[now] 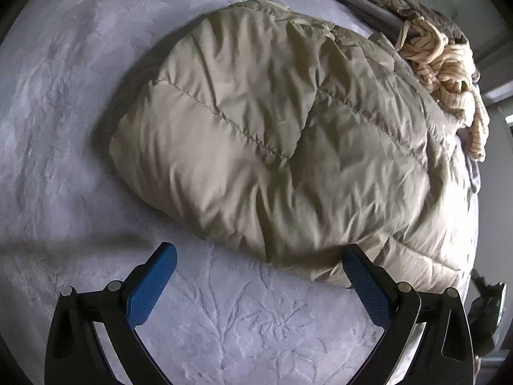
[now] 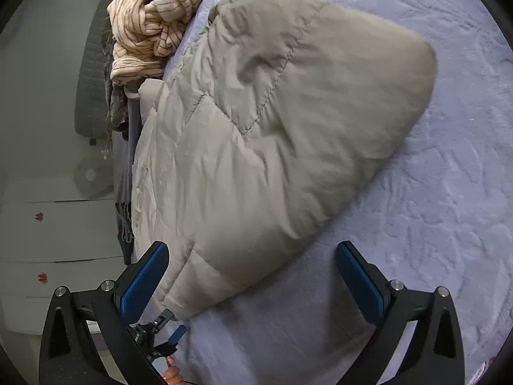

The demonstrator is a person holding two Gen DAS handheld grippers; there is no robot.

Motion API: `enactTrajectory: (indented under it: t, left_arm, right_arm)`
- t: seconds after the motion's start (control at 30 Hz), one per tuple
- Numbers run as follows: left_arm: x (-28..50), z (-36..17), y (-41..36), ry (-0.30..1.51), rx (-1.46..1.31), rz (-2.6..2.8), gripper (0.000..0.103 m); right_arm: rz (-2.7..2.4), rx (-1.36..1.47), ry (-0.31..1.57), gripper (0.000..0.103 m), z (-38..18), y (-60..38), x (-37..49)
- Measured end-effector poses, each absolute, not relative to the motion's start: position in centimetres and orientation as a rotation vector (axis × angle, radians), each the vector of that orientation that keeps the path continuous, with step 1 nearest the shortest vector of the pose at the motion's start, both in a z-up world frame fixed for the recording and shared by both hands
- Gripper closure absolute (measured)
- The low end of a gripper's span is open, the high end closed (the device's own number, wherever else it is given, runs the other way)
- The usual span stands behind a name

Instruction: Fold large clothes

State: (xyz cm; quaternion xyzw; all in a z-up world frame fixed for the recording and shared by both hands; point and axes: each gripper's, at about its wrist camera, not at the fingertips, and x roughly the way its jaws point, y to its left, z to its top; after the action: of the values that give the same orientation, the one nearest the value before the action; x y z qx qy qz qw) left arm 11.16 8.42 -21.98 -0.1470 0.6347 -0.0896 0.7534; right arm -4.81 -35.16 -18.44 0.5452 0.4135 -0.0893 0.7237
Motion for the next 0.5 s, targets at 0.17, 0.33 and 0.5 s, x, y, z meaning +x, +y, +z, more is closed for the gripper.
enactTrajectory:
  t: [0.17,0.33,0.5]
  left_arm:
    - [12.5,-21.6,9.0,1.327,-0.365,-0.173,0.000]
    - [13.2,-22.4,10.4,1.328,-0.527,-0.189,0.000]
    - [13.4,-24.5,11.2,1.348,-0.718,-0.257,0.000]
  right_arm:
    - [-0.175,1.242,0.898,0.000,-18.8,-35.8,-3.4]
    - [-0.135,1.296,0.859,0.000,-19.0,-36.3,-2.5]
    - [-0.092,1.327,0.852,0.000,-19.4,-36.5,-0.9]
